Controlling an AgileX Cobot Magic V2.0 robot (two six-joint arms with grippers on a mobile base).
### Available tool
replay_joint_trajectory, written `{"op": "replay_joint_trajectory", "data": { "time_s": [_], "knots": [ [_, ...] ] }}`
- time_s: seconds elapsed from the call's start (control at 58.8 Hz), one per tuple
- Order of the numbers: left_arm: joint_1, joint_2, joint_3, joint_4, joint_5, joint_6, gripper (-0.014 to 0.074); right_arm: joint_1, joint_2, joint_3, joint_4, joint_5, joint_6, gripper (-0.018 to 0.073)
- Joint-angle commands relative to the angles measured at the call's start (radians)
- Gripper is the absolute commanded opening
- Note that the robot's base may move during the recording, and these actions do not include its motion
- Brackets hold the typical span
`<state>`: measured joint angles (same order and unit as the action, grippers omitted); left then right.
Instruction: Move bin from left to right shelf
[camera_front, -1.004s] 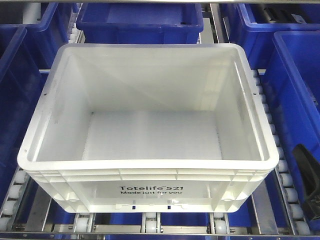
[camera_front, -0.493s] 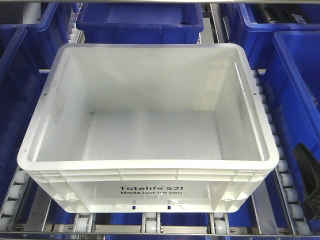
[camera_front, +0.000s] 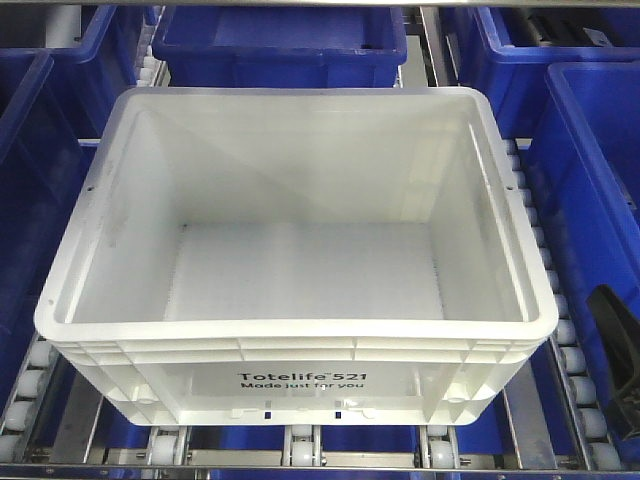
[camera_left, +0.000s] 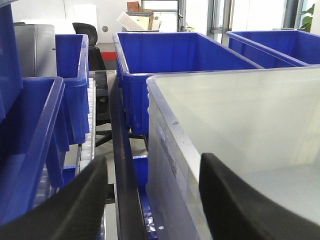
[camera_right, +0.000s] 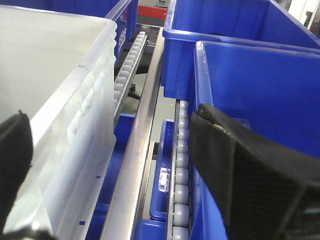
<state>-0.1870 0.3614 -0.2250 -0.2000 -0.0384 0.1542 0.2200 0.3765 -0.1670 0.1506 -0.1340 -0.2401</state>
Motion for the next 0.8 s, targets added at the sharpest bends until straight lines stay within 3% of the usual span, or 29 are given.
{"op": "replay_joint_trajectory", "data": {
  "time_s": [0.0, 0.595, 0.68, 0.783],
  "knots": [
    [-0.005, 0.008, -0.027, -0.007, -0.071, 0.001, 0.0397, -0.001, 0.004, -0.029, -0.01, -0.083, -0.01, 0.0585],
    [-0.005, 0.008, -0.027, -0.008, -0.066, 0.001, 0.0393, -0.001, 0.004, -0.029, -0.01, -0.083, -0.009, 0.0578],
    [-0.005, 0.008, -0.027, -0.008, -0.066, 0.001, 0.0342, -0.001, 0.004, -0.029, -0.01, -0.082, -0.009, 0.0508],
    [-0.005, 0.008, -0.027, -0.008, -0.065, 0.001, 0.0181, -0.001, 0.004, -0.029, -0.009, -0.082, -0.009, 0.0325]
  ]
}}
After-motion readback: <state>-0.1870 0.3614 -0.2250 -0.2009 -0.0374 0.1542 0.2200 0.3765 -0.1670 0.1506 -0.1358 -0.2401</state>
